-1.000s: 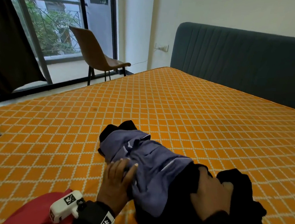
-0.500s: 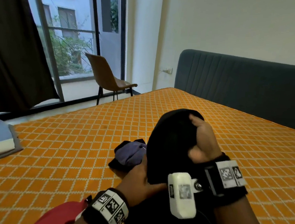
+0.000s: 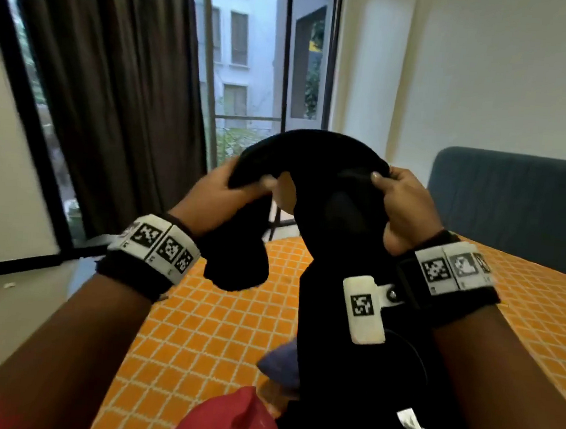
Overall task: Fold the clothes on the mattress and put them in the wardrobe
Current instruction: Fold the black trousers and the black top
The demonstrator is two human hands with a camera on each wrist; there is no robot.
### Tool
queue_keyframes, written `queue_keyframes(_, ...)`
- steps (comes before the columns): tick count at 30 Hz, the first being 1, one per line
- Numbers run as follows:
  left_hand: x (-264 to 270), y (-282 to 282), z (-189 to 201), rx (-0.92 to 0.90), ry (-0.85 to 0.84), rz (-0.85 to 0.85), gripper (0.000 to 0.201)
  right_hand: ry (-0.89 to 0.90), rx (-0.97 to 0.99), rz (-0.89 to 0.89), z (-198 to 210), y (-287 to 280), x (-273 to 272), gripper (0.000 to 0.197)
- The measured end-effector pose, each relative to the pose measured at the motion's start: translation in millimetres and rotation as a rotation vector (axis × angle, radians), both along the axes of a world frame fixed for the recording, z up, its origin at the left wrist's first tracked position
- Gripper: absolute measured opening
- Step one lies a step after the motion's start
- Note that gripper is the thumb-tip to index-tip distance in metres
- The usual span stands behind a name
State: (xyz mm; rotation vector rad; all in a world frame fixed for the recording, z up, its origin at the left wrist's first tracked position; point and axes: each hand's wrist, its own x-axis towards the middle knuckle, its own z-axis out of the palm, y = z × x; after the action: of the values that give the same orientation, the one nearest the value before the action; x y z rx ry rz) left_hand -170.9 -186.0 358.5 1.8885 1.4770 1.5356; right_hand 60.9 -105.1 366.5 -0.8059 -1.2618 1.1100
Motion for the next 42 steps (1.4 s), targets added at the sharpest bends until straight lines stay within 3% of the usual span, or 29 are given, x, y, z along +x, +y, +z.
queue_keyframes(2,10.1,-9.9,-1.8,-0.244,0.153,-0.178,0.062,-0.006,0.035,0.063,16.2,-8.4,-31.2,0.025)
queue_keyframes(3,19.0,-10.7,-12.6,-0.307,0.176,-0.23,0.061,0.012,0.056,0.131,23.0,-15.3,-46.5,0.02)
queue_keyframes(4,23.2,-7.8,-29.8,-0.315,0.126,-0.249,0.053,0.017,0.088,0.203,29.3,-24.7,-59.6,0.014)
queue_keyframes(6,24.1,-8.2,-59.6,-0.277,-0.224,-0.174,0.039,-0.038,0.161,0.34,34.5,-42.0,-77.7,0.004)
queue_keyframes(8,12.1,-9.6,-78.9,-0.234,-0.483,-0.032,0.035,-0.166,0.196,0.491,25.8,-49.9,-77.8,0.025)
queue_keyframes(11,-13.3,-12.0,-85.3,-0.137,-0.602,0.099,0.033,-0.56,0.28,0.601,-15.5,-40.2,-54.9,0.092)
queue_keyframes(12,-20.2,-15.1,-81.3,-0.099,-0.643,0.133,0.035,-0.678,0.297,0.631,-36.2,-35.4,-46.1,0.104)
queue_keyframes(16,-56.3,-30.7,-53.2,0.128,-0.761,0.246,0.046,-1.011,0.17,0.696,-148.1,-31.6,-22.2,0.119)
queue_keyframes(18,-72.9,-41.1,-42.2,0.187,-0.746,0.285,0.048,-1.105,0.097,0.633,-203.9,-32.6,-21.2,0.097)
queue_keyframes(21,-96.4,-58.8,-39.0,0.185,-0.728,0.317,0.049,-0.996,0.121,0.43,-233.8,-28.6,-43.1,0.066)
queue_keyframes(24,-125.9,-76.9,-32.1,0.222,-0.709,0.405,0.053,-0.905,0.193,0.271,-203.6,-14.0,-71.8,0.039)
queue_keyframes(28,-188.5,-103.2,-7.4,0.231,-0.62,0.621,0.04,-0.798,0.36,0.175,-106.0,-17.6,-97.7,0.033)
queue_keyframes(29,-211.5,-109.0,-8.1,0.176,-0.552,0.693,0.047,-0.76,0.43,0.158,-84.3,-24.2,-104.2,0.032)
queue_keyframes(31,-250.5,-120.9,-23.6,-0.082,-0.403,0.868,0.091,-0.671,0.556,0.186,-58.6,-38.8,-123.7,0.025)
queue_keyframes(32,-267.7,-123.8,-40.6,-0.243,-0.331,0.943,0.114,-0.659,0.586,0.256,-56.0,-45.2,-135.8,0.018)
queue_keyframes(33,-278.0,-126.0,-61.4,-0.407,-0.269,0.984,0.125,-0.679,0.579,0.352,-60.8,-50.8,-149.0,0.012)
queue_keyframes(35,-263.8,-128.4,-103.2,-0.618,-0.135,1.011,0.114,-0.777,0.52,0.532,-86.4,-52.0,-168.4,0.018)
queue_keyframes(37,-221.7,-128.6,-144.3,-0.632,0.029,0.878,0.088,-0.947,0.455,0.595,-130.3,-45.8,-173.3,0.028)
queue_keyframes(39,-166.4,-125.7,-190.9,-0.701,0.111,0.559,0.068,-1.196,0.333,0.662,-194.6,-37.8,-166.1,0.033)
queue_keyframes(41,-105.6,-126.2,-239.7,-0.84,0.105,0.268,0.098,-1.408,0.24,0.787,-259.5,-38.6,-149.9,0.031)
queue_keyframes(42,-79.4,-128.3,-264.8,-0.88,0.098,0.193,0.113,-1.403,0.214,0.826,-286.0,-41.8,-140.3,0.04)
